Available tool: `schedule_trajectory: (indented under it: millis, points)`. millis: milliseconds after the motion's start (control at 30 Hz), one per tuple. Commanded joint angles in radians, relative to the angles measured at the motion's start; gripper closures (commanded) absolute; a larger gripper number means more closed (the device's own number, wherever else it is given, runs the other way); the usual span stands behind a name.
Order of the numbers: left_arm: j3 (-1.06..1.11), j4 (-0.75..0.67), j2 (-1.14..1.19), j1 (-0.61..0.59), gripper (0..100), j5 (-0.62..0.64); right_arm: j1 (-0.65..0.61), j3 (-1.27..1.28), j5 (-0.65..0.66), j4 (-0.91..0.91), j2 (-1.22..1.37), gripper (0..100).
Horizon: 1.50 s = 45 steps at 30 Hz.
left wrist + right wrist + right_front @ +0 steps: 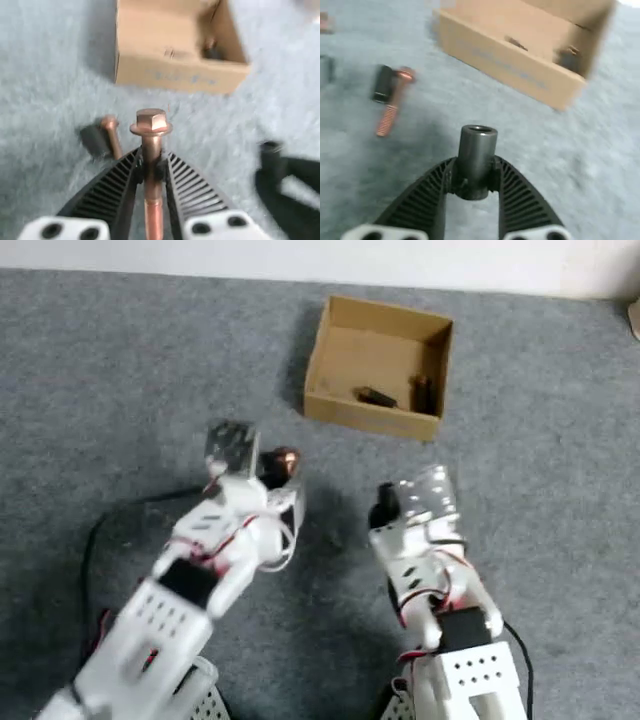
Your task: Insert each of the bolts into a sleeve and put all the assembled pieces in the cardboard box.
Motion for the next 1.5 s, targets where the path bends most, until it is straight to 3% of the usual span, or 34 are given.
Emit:
schedule_trajectory:
  millis: [0, 267, 367, 467, 633, 800, 967, 1467]
  points:
    - [0.051, -0.038, -0.226, 0.01, 100, -0.005, -0.09, -0.008, -0.011, -0.038, -0.028, 99.3]
    - [0.208, -0.038, -0.638, 0.01, 100, 0.0, -0.117, 0.18, -0.009, 0.035, -0.472, 99.3]
    - [0.262, -0.051, -0.771, 0.012, 100, 0.002, -0.12, 0.202, 0.011, 0.067, -0.44, 99.3]
    - [0.291, -0.135, -0.722, 0.012, 100, 0.014, -0.122, 0.174, 0.011, 0.021, -0.444, 99.3]
    - [0.363, -0.359, -0.736, -0.024, 100, 0.301, -0.122, 0.182, 0.017, -0.094, -0.46, 99.3]
    - [0.372, -0.385, -0.736, -0.019, 100, 0.459, -0.122, 0.214, 0.017, -0.116, -0.46, 99.3]
    - [0.372, -0.387, -0.736, 0.114, 100, 0.45, -0.177, 0.245, 0.014, -0.114, -0.46, 99.3]
    - [0.424, -0.391, -0.736, 0.105, 100, 0.29, -0.214, 0.226, 0.018, -0.03, -0.46, 99.3]
